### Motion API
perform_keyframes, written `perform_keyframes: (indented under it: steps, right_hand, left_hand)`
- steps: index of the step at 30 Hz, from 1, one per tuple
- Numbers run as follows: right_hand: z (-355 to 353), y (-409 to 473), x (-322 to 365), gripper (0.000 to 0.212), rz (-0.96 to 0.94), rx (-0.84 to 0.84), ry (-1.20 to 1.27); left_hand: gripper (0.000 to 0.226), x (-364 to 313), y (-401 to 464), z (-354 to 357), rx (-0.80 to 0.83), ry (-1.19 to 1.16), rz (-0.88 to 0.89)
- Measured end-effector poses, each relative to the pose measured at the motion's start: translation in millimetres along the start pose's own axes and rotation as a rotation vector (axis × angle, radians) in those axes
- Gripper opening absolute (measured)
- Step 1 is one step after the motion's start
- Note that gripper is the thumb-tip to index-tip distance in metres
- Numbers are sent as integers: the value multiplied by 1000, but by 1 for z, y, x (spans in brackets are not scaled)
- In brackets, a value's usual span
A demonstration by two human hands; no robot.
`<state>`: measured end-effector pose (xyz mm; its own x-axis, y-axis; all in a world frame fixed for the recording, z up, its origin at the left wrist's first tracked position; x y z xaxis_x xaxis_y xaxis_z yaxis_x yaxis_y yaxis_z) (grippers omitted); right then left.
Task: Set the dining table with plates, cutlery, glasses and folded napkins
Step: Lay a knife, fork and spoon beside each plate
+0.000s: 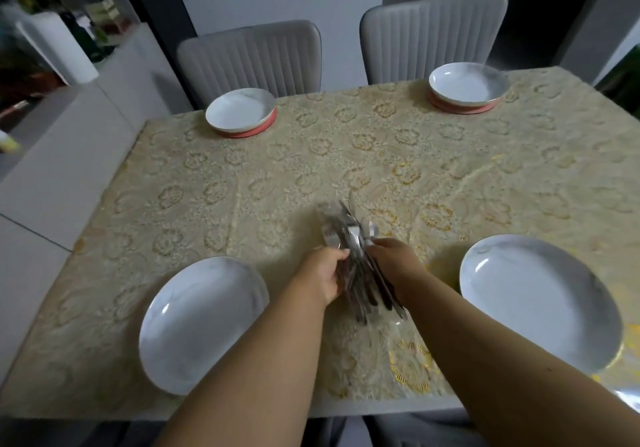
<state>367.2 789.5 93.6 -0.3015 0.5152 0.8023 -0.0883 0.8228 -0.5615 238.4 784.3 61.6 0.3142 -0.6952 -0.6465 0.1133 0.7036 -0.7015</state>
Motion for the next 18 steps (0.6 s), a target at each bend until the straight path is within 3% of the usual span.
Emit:
perform_keyframes:
  steps: [6, 8, 11, 14, 18]
  right_hand:
    - [-14, 17, 5, 41, -63, -82, -83]
    - [-15, 18, 2, 38, -79, -82, -141]
    - [-13, 20, -1, 36, -118, -103, -412]
    - [-6, 16, 5, 41, -221, -217, -697]
    - [17, -6, 17, 25, -380, -202, -523]
  left_hand:
    - [17, -10, 11, -23, -151, 91, 139]
    - [6, -7, 10, -34, -203, 78, 148]
    - [10, -7, 8, -51, -278, 83, 169]
    - [1, -16, 1, -63, -340, 123, 261]
    - [8, -37, -10, -66, -303, 36, 374]
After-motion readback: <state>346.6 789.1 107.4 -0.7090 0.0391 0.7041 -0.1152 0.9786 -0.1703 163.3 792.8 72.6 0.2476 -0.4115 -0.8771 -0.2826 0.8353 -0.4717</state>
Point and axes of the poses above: each hand's wrist, its own y-axis towards the middle knuckle, its own z-axis out of the palm, x = y × z, the point moved 7 cm from there along y, towards the middle knuckle, and after that the axes turned 9 degrees about x, right-handed, at the moved point
